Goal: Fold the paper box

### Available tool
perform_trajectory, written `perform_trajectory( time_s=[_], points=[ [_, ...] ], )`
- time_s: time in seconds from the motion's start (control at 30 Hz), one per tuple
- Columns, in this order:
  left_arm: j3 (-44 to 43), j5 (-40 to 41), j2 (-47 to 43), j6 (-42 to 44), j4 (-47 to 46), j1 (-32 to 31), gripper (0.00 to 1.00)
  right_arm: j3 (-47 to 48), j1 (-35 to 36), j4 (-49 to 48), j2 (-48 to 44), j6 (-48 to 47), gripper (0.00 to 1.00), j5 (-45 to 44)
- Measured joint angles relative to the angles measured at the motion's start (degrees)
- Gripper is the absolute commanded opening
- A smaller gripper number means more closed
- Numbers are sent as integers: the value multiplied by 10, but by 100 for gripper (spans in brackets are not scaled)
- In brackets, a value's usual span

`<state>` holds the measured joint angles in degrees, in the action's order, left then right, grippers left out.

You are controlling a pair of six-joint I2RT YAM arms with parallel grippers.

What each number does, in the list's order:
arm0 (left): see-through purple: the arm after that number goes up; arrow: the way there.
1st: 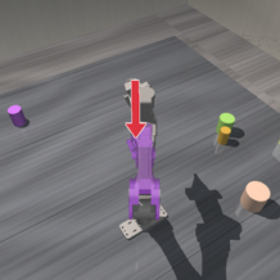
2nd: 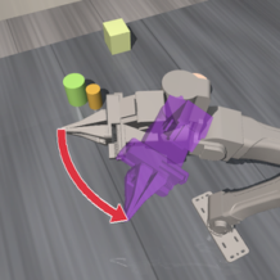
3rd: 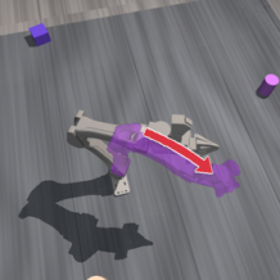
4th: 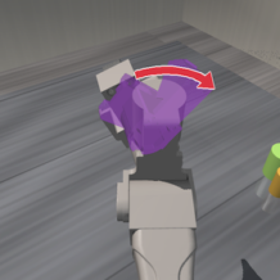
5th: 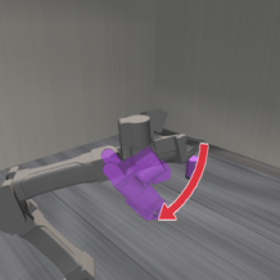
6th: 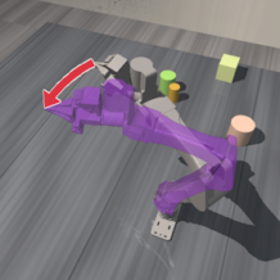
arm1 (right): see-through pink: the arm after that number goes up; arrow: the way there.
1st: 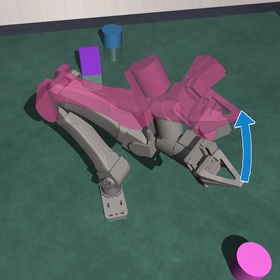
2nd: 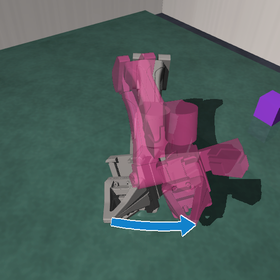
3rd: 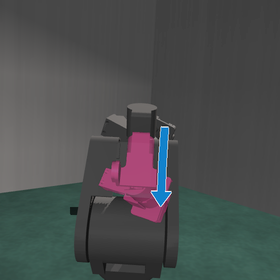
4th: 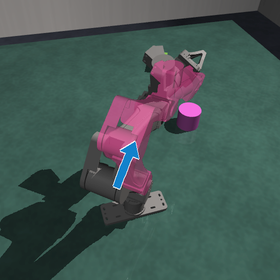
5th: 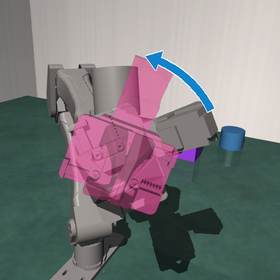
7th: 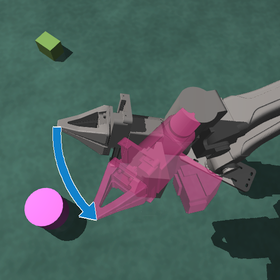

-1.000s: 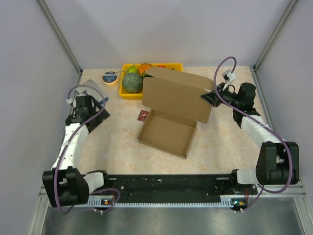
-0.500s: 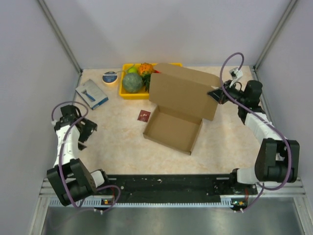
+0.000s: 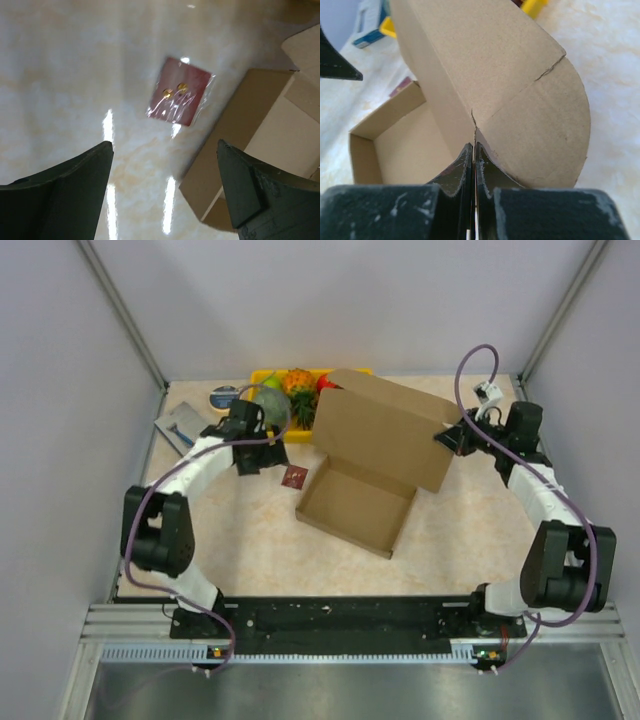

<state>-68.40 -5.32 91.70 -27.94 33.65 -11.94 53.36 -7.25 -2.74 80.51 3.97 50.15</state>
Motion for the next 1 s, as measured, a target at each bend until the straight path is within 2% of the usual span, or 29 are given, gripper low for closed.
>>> perform_trajectory(
  time_s=[0.13, 0.3, 0.4, 0.63, 1.0],
  points=[
    [-76, -4, 98, 48, -24, -43, 91, 0, -6, 40, -22, 1, 0, -61],
    [-146, 15, 199, 84, -27, -78, 98, 0, -53, 61, -34, 15, 0, -78],
    [-169, 27, 235, 98, -24, -97, 98, 0, -71, 71, -36, 23, 0, -82],
    [-209, 43, 276, 129, -5, -111, 98, 0, -78, 70, -37, 29, 0, -69],
    [-200, 109, 273, 156, 24, -111, 98, 0, -79, 56, -37, 42, 0, -50]
  ],
)
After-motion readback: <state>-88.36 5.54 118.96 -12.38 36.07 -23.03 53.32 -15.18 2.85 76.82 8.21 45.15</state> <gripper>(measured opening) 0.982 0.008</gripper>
